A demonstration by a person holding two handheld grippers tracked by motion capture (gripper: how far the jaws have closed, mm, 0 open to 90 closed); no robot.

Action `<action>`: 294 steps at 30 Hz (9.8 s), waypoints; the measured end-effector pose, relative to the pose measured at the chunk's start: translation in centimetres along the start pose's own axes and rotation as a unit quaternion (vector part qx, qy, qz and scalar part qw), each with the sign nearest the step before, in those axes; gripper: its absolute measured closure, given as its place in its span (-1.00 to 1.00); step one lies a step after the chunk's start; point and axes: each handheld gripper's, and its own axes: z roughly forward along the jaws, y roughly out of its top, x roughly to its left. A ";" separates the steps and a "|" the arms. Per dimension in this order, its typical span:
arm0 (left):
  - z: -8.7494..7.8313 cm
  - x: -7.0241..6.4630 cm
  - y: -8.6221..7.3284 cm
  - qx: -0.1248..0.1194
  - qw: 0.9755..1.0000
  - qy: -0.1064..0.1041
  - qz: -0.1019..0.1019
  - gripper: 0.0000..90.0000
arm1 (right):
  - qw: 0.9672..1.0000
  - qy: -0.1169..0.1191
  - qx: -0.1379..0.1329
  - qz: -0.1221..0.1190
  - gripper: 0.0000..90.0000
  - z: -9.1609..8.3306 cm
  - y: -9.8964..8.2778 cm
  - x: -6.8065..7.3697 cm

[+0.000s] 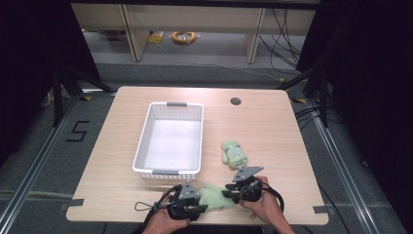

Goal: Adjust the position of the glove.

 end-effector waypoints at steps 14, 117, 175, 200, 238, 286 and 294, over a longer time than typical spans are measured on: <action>0.3 -0.7 2.3 -0.027 0.999 -0.033 -0.006 0.72 | 0.999 -0.013 -0.030 -0.009 0.88 -3.5 -0.2 -0.3; -1.6 1.4 0.4 -0.042 0.996 -0.020 -0.080 -0.43 | 0.993 -0.075 -0.082 0.046 0.93 -1.8 5.1 -7.5; 2.1 -3.2 4.1 -0.051 0.998 0.013 0.043 0.70 | 0.980 0.026 -0.112 0.162 0.92 -3.1 -1.3 1.2; 0.7 -0.8 3.6 -0.041 0.998 -0.018 0.042 0.75 | 0.987 -0.050 -0.096 0.115 0.52 -5.8 -2.1 0.3; 2.0 0.8 6.3 -0.056 0.998 -0.002 0.025 0.79 | 0.972 0.008 -0.121 0.202 0.88 -5.3 -4.6 1.9; 3.5 1.5 3.5 -0.020 0.989 -0.065 -0.128 0.27 | 0.978 -0.030 -0.046 0.203 0.16 -3.4 -4.3 -1.2; 3.6 1.8 3.5 -0.019 0.987 -0.085 -0.136 0.44 | 0.976 0.001 -0.053 0.212 0.31 -3.2 -4.6 -1.6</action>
